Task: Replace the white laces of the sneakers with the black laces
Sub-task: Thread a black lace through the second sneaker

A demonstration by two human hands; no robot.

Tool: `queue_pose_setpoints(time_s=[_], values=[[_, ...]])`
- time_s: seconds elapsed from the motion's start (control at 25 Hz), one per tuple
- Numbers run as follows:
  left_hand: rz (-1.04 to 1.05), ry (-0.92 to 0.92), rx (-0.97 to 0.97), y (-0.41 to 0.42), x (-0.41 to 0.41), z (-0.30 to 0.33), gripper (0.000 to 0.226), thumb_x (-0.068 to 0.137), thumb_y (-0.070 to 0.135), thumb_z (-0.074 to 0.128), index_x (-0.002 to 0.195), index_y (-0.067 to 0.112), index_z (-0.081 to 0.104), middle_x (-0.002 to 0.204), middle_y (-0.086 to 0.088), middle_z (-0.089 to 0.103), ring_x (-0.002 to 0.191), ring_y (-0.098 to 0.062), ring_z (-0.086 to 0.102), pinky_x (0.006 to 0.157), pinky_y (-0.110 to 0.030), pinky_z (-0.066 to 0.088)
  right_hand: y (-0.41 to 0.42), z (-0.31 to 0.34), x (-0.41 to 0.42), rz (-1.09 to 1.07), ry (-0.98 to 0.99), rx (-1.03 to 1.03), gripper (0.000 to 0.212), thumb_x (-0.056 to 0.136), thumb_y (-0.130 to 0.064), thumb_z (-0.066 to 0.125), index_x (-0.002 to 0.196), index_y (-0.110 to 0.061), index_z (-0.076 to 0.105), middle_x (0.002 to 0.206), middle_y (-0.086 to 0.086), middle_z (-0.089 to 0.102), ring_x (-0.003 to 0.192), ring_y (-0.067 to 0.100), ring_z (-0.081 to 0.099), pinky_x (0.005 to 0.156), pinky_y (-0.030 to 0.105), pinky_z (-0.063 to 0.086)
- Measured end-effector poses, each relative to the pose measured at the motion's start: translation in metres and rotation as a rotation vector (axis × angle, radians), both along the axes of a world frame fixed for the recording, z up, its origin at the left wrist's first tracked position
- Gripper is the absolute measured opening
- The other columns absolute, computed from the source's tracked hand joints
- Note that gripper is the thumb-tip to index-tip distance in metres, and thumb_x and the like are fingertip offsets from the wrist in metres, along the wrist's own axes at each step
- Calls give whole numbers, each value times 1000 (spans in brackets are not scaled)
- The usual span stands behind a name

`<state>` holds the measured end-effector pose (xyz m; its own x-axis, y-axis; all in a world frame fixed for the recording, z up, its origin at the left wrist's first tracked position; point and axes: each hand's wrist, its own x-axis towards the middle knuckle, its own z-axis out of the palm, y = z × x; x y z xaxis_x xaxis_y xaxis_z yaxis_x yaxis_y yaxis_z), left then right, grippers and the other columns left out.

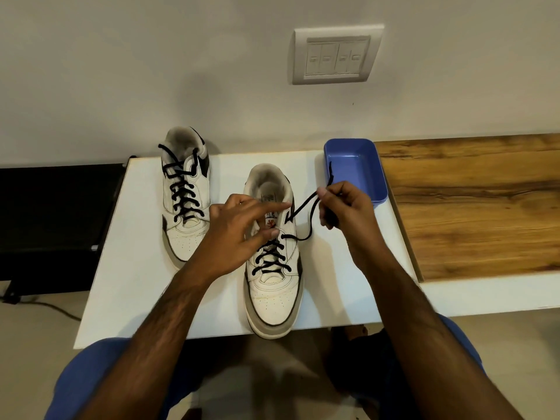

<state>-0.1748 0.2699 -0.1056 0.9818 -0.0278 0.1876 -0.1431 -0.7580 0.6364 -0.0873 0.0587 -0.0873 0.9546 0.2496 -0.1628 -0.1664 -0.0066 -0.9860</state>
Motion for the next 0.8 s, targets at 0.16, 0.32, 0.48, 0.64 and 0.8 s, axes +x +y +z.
queue_pose_setpoints(time_s=[0.16,0.32,0.48,0.64,0.8], values=[[-5,-72,197,-7,-5,-1,45,95,40,57,139,44,51,116,28,52,122,-10,45,90,-41,27,-7,5,18,-72,270,352,19,100,-16,58,110,-1,63,88,11,71,79,20,67,71,30,56],[5,-128,364,-22,-8,2,33,92,44,60,124,38,64,148,6,44,137,-21,38,99,-46,24,-5,-4,23,86,174,270,48,97,3,55,144,-8,47,136,14,61,116,25,67,100,38,54],[37,-72,550,-44,-10,-6,23,83,41,72,104,33,66,156,2,40,142,-26,37,102,-52,23,-10,-7,22,179,-13,48,67,96,-6,63,153,-28,35,149,1,50,126,17,61,106,37,48],[91,-95,516,-53,-8,-8,17,82,27,78,93,31,66,144,3,50,139,-25,41,102,-51,21,-13,-8,23,142,-126,-211,65,96,-15,66,151,-30,35,137,-2,57,118,15,63,102,38,53],[175,-92,141,-44,-4,-3,5,91,39,67,94,36,64,139,12,48,137,-15,32,98,-29,10,-7,-12,11,54,-553,-958,29,96,-36,62,125,-34,60,131,-4,46,122,18,40,102,39,36]])
